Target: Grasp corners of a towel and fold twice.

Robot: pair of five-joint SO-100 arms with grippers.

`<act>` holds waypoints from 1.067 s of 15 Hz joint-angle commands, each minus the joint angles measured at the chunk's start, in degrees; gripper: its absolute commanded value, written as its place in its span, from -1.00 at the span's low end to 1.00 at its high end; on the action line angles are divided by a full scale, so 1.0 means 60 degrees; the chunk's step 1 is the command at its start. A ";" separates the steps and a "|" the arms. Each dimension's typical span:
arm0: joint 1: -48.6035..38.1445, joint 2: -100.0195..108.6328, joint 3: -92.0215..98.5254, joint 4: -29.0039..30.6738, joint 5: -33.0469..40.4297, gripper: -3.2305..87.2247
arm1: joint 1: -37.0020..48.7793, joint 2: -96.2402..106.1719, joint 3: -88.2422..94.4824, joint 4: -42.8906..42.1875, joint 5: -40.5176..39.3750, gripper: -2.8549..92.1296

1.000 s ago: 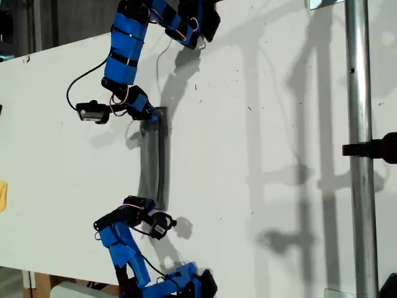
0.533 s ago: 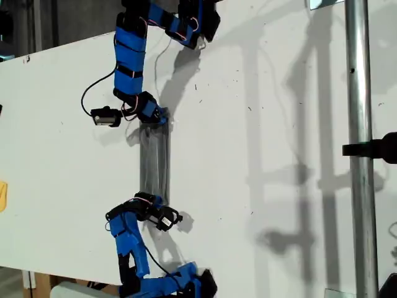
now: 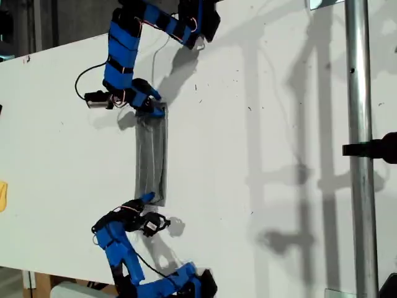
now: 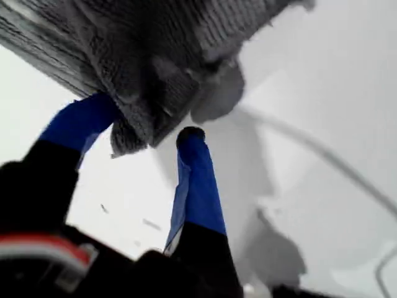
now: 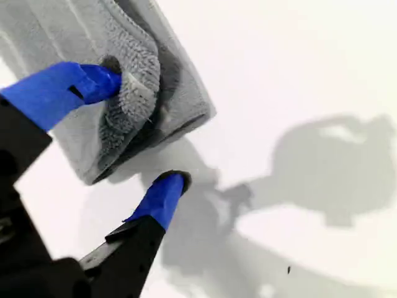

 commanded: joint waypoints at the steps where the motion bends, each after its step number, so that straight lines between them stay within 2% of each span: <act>1: -0.0044 0.3311 0.0425 0.1011 -0.0249 -0.23 | 0.0161 0.3252 0.0015 0.1245 0.0176 -0.16; 2: -0.0103 0.4746 0.1128 0.1143 -0.0439 -0.12 | 0.0352 0.4468 0.0132 0.1875 0.0132 -0.14; 4: -0.0044 0.7778 0.2915 0.1084 -0.0864 -0.10 | 0.0557 0.6929 0.0850 0.2974 0.0483 -0.18; 6: 0.0586 1.0825 0.4980 0.0703 -0.1450 -0.33 | 0.0220 0.9419 0.2241 0.3560 0.1348 -0.20; 9: 0.2637 1.5352 0.8320 -0.0410 -0.3047 -0.58 | -0.2432 1.1733 0.4204 0.3149 0.4263 -0.20; 11: 0.4072 1.8472 1.0664 -0.0864 -0.4351 -0.62 | -0.3911 1.4941 0.7061 0.2637 0.6182 -0.23; 12: 0.4731 1.9365 1.1265 -0.1318 -0.4482 -0.65 | -0.4570 1.6143 0.7559 0.2358 0.6328 -0.27; 14: 0.5640 2.0889 1.2803 -0.1860 -0.4731 -0.71 | -0.4878 1.6084 0.7646 0.2402 0.6709 -0.23; 16: 0.6138 2.1182 1.4209 -0.2373 -0.4834 -0.73 | -0.5596 1.6626 0.8511 0.2402 0.7822 -0.19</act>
